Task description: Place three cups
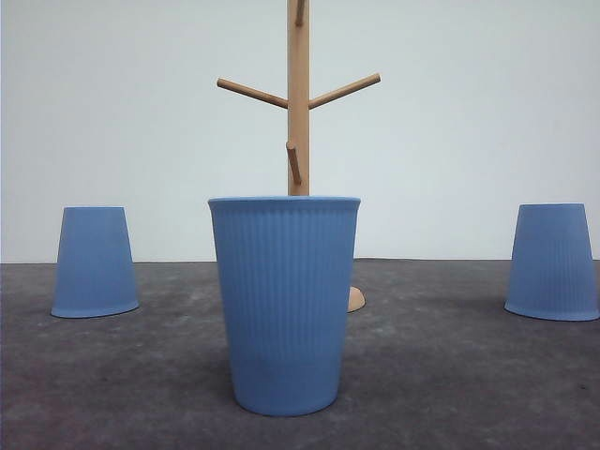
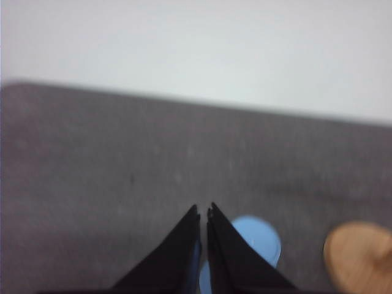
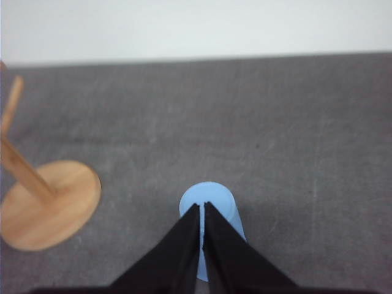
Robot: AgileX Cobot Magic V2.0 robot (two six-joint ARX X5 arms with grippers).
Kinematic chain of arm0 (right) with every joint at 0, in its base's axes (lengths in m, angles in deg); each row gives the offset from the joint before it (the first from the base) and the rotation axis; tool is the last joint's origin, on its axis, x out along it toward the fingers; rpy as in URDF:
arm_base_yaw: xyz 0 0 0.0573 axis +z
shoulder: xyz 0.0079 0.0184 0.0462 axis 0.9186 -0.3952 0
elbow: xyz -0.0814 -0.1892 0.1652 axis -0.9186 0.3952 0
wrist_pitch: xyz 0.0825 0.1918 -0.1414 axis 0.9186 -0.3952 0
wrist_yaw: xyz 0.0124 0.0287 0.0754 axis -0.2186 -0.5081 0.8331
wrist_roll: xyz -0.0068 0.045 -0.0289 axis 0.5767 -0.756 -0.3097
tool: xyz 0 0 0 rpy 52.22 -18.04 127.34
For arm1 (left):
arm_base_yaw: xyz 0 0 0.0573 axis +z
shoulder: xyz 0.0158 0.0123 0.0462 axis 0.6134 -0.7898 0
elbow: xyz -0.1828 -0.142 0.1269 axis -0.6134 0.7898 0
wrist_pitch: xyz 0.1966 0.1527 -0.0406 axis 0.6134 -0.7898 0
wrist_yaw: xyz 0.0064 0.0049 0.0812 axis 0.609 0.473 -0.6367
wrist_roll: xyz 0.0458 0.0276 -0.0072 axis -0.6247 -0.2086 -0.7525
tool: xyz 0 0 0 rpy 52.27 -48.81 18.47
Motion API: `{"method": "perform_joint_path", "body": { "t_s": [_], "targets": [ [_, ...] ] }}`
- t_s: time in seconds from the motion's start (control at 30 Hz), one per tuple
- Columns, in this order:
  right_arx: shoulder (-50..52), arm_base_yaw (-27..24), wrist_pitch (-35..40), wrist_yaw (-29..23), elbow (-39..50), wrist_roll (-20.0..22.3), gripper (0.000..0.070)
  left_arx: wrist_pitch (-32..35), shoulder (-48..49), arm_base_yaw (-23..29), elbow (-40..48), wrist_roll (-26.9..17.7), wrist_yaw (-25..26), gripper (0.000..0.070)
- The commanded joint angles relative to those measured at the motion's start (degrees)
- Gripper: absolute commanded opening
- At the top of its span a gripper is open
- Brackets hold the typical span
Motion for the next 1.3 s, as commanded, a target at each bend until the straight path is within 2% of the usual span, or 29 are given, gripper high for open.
{"method": "perform_joint_path", "body": {
  "t_s": [0.0, 0.23, 0.5, 0.53, 0.57, 0.6, 0.7, 0.73, 0.77, 0.8, 0.83, 0.9, 1.2, 1.27],
  "targets": [
    [-2.8, 0.0, -0.2, 0.7, -1.4, 3.0, 0.0007, -0.5, -3.5, -0.1, -1.4, -1.9, 0.9, 0.0],
    [-10.0, 0.0, -2.0, 2.3, -1.6, 3.3, 0.0007, -0.8, -12.0, -1.2, -1.6, -3.8, 1.1, 0.0],
    [-10.7, 0.0, -3.0, 2.2, -1.6, 4.0, 0.0009, -1.9, -13.3, -2.0, -1.6, -4.0, 2.3, 0.0],
    [-10.7, 0.0, -3.4, 2.2, -1.6, 4.2, 0.0025, -2.0, -13.3, -2.0, -1.6, -4.0, 2.7, 0.0001],
    [-10.7, 0.0, -3.7, 2.2, -1.6, 4.4, 0.0071, -2.2, -13.3, -2.0, -1.6, -4.0, 2.8, 0.0016],
    [-10.7, 0.0, -4.1, 2.2, -1.6, 4.6, 0.0139, -2.5, -13.3, -2.0, -1.6, -4.0, 2.9, 0.0043],
    [-10.7, 0.0, -5.0, 2.2, -1.6, 4.7, 0.0491, -3.3, -13.3, -2.0, -1.6, -3.8, 4.2, 0.0308],
    [-10.7, 0.0, -5.3, 2.2, -1.6, 4.7, 0.0555, -3.3, -13.3, -2.0, -1.6, -3.4, 4.7, 0.0405],
    [-10.7, 0.0, -5.4, 2.2, -1.6, 4.8, 0.0588, -3.3, -13.3, -2.0, -1.6, -3.1, 5.3, 0.0478],
    [-10.7, 0.0, -5.4, 2.2, -1.6, 4.8, 0.0596, -3.3, -13.3, -2.0, -1.6, -3.0, 5.9, 0.0531],
    [-10.7, 0.0, -5.4, 2.1, -1.6, 4.7, 0.0595, -3.4, -13.3, -2.0, -1.6, -2.8, 6.9, 0.0547],
    [-10.7, 0.0, -5.4, 2.0, -1.6, 4.7, 0.0595, -3.5, -13.4, -2.1, -1.6, -2.5, 8.5, 0.0554],
    [-10.7, 0.0, -5.4, 2.0, -1.6, 4.7, 0.0595, -1.9, -16.9, -3.3, -1.7, -2.1, 9.8, 0.057],
    [-10.7, 0.0, -5.4, 2.0, -1.6, 4.7, 0.0595, -0.9, -18.8, -3.5, -1.9, -2.1, 10.0, 0.0614]
  ]
}}
